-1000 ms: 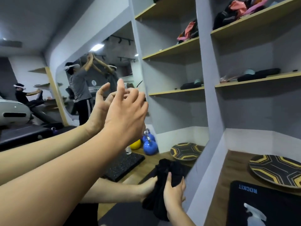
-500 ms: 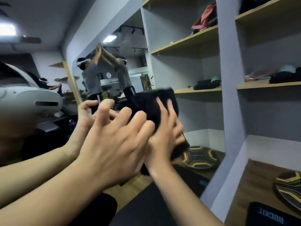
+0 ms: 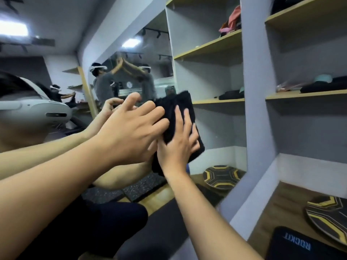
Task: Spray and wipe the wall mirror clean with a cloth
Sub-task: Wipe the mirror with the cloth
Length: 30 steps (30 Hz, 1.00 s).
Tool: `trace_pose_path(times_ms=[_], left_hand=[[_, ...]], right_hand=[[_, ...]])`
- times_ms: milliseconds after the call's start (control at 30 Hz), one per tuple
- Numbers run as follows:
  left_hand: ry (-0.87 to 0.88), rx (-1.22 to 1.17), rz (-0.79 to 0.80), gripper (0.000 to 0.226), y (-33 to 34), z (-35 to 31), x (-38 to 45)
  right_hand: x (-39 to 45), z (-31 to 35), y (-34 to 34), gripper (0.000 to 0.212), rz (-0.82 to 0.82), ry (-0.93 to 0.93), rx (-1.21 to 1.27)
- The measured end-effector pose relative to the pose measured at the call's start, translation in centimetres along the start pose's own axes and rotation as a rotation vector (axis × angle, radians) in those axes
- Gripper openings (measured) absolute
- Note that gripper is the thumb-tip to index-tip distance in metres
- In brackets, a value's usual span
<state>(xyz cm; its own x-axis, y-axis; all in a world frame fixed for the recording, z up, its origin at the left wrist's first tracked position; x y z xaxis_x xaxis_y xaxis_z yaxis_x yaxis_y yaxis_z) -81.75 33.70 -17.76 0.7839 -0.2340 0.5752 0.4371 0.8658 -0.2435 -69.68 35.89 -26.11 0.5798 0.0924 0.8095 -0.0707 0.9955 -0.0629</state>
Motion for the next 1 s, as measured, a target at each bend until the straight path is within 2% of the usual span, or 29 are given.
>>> trace_pose_path(times_ms=[100, 200, 300, 400, 567, 667, 767, 833, 900, 1000], left_hand=[[0.031, -0.065, 0.094, 0.018, 1.8, -2.3, 1.1], [0.117, -0.067, 0.163, 0.017, 3.5, -4.1, 1.0], [0.070, -0.064, 0.151, 0.027, 4.1, -3.5, 0.3], [0.061, -0.006, 0.155, 0.030, 5.0, -3.5, -0.4], [0.034, -0.028, 0.152, 0.032, 5.3, -3.4, -0.2], [0.018, -0.095, 0.092, 0.039, 4.5, -3.2, -0.3], [0.011, -0.114, 0.056, 0.058, 4.2, -3.0, -0.5], [-0.064, -0.113, 0.034, 0.072, 4.1, -2.3, -0.2], [-0.140, -0.136, 0.020, 0.073, 4.3, -1.5, 0.1], [-0.019, -0.035, 0.042, 0.065, 5.3, -3.0, -0.1]], right_hand=[[-5.4, -7.3, 0.2, 0.072, 0.009, 0.276, -0.028], [-12.6, -14.8, 0.5, 0.067, -0.014, 0.636, -0.048], [-19.5, -20.6, 0.7, 0.066, -0.040, 0.993, -0.006], [-21.8, -22.3, 0.4, 0.065, -0.017, 1.091, 0.092], [-17.1, -19.2, 0.1, 0.053, -0.102, 0.950, 0.024], [-7.3, -13.1, -0.1, 0.054, -0.091, 0.596, -0.040], [4.2, -4.7, -0.8, 0.057, -0.080, 0.260, -0.064], [11.0, 1.3, -1.0, 0.061, -0.062, 0.055, -0.069], [16.5, 7.4, -1.7, 0.063, -0.064, -0.148, -0.077], [21.6, 13.9, -2.1, 0.062, 0.032, -0.370, -0.027]])
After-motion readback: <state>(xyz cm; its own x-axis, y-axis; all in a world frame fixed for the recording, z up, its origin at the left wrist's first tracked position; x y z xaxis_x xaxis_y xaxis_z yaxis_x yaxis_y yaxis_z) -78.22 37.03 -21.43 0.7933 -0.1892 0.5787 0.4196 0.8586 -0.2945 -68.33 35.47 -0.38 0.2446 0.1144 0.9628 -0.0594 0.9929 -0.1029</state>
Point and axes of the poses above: each hand's wrist, its own x-axis towards the middle knuckle, its own y-axis out of the palm, z = x × y, the point moved 8 cm from there along x, towards the middle knuckle, and after that the axes turned 7 degrees about -y, right-handed, at the moved point
